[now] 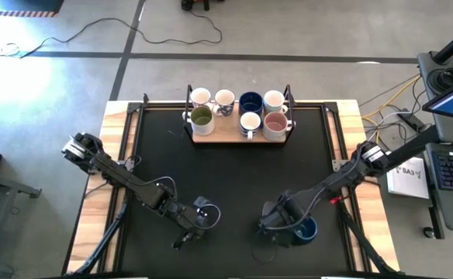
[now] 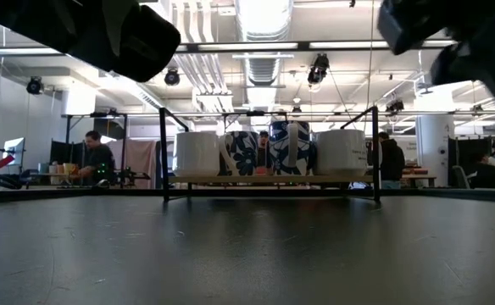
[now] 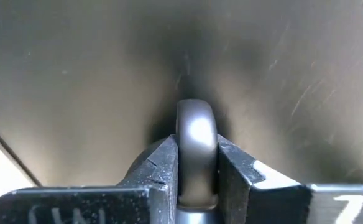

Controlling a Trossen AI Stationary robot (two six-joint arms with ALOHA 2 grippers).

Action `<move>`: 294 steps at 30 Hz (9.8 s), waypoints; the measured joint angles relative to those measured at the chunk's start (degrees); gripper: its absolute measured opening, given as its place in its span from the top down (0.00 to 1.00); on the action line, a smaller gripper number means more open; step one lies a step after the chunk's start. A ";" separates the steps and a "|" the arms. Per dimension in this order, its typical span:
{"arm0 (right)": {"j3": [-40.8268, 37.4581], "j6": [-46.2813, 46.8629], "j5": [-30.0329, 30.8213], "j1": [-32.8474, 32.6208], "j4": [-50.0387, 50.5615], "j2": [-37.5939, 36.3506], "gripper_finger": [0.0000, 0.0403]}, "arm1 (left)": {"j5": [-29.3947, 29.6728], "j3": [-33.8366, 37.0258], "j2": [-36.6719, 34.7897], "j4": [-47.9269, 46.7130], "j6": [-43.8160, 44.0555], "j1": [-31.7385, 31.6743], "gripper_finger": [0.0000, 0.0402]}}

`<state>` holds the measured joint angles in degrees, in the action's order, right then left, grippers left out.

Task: Place coffee mugs
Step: Put the black mug on the shelf aligned with the other the blue mug

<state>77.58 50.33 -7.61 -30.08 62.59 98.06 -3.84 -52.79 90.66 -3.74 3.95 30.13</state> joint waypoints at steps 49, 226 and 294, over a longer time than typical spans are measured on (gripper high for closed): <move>11.81 -88.51 24.31 24.88 -16.26 5.14 0.89 | 21.49 0.01 -5.32 -9.25 14.82 1.23 0.80; -44.90 -38.74 16.80 31.52 -44.59 -42.09 0.79 | 19.36 0.10 -6.23 -15.10 5.84 -25.68 0.87; -48.89 -38.40 21.69 31.51 -44.70 -45.77 0.79 | 89.37 14.41 6.94 9.94 43.44 -13.07 0.93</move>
<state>28.69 11.92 14.09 1.43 17.89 52.29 85.53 -38.38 97.60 6.19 47.39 17.06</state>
